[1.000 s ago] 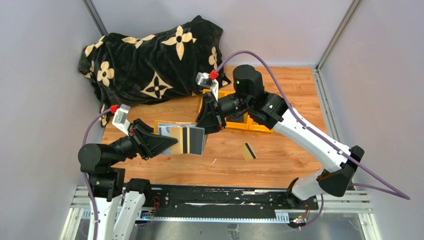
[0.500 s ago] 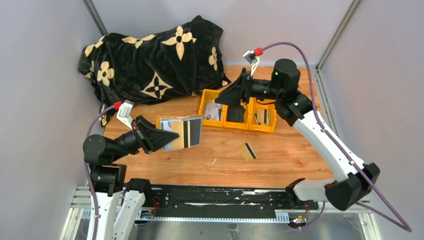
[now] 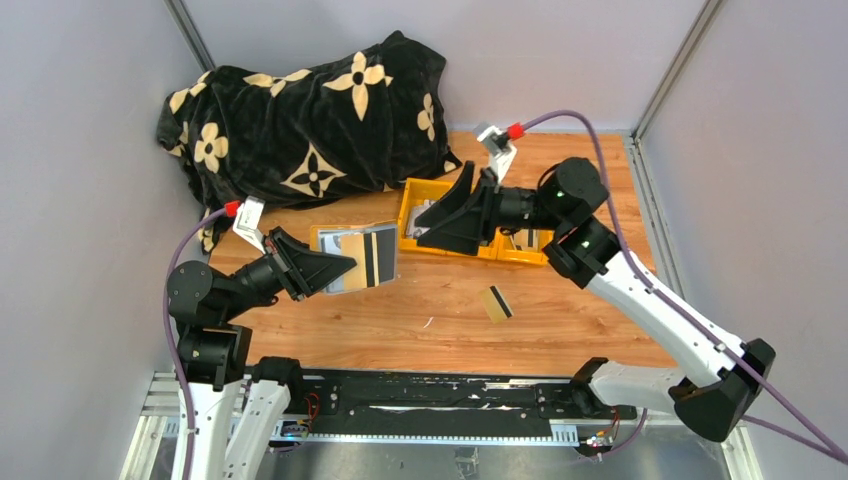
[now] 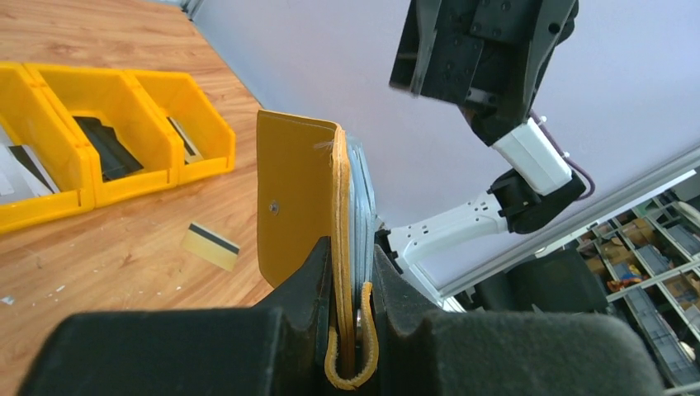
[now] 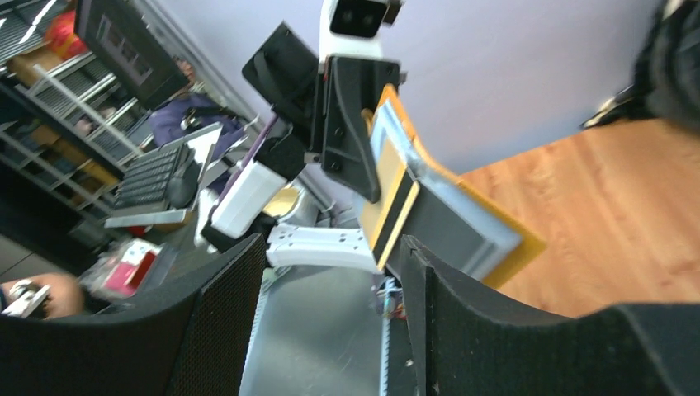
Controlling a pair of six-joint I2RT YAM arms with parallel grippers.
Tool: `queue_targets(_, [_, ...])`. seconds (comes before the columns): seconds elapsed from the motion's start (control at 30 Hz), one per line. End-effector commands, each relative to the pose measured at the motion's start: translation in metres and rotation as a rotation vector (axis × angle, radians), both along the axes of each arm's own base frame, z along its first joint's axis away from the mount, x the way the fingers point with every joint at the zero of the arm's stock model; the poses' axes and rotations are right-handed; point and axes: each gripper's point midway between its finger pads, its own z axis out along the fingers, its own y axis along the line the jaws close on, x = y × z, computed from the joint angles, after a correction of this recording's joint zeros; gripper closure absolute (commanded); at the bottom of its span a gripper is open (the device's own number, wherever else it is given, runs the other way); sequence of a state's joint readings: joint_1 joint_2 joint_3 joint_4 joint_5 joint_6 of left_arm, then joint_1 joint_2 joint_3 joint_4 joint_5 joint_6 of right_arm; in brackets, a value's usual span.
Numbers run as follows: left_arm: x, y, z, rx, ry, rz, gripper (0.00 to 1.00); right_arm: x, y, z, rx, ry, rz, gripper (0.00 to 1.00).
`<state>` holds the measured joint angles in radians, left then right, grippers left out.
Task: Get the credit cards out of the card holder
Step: Remove the credit card from the card holder.
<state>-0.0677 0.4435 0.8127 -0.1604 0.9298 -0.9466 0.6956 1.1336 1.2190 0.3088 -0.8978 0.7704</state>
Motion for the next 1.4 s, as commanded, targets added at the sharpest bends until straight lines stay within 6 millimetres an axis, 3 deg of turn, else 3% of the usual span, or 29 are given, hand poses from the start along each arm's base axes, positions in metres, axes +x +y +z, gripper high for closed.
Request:
queue_targets(0.0, [0.000, 0.002, 0.016, -0.004, -0.059, 0.023, 1.00, -0.024, 0.021, -0.012, -0.002, 0.022, 0.116, 0.36])
queue_targets(0.2, [0.001, 0.002, 0.019, -0.011, -0.060, 0.024, 1.00, -0.035, 0.040, -0.030, -0.020, 0.059, 0.189, 0.35])
queue_targets(0.6, [0.006, 0.001, 0.023, -0.047, -0.052, 0.021, 1.00, -0.030, 0.064, -0.062, -0.048, 0.151, 0.250, 0.35])
queue_targets(0.83, [0.016, 0.002, 0.012, -0.044, -0.019, 0.031, 1.00, -0.030, 0.075, -0.057, 0.019, 0.182, 0.340, 0.41])
queue_targets(1.07, [0.024, 0.002, 0.004, -0.029, -0.002, 0.036, 1.00, -0.033, 0.076, -0.045, 0.107, 0.225, 0.428, 0.52])
queue_targets(1.2, [0.023, 0.001, 0.005, -0.030, -0.004, 0.034, 1.00, -0.028, 0.082, -0.050, 0.104, 0.249, 0.425, 0.57])
queue_targets(1.27, [0.020, 0.001, 0.007, -0.033, -0.009, 0.030, 1.00, -0.026, 0.085, -0.053, 0.100, 0.265, 0.421, 0.65])
queue_targets(1.37, [0.017, 0.001, 0.006, -0.034, 0.000, 0.022, 1.00, -0.020, 0.087, -0.056, 0.101, 0.291, 0.411, 0.86])
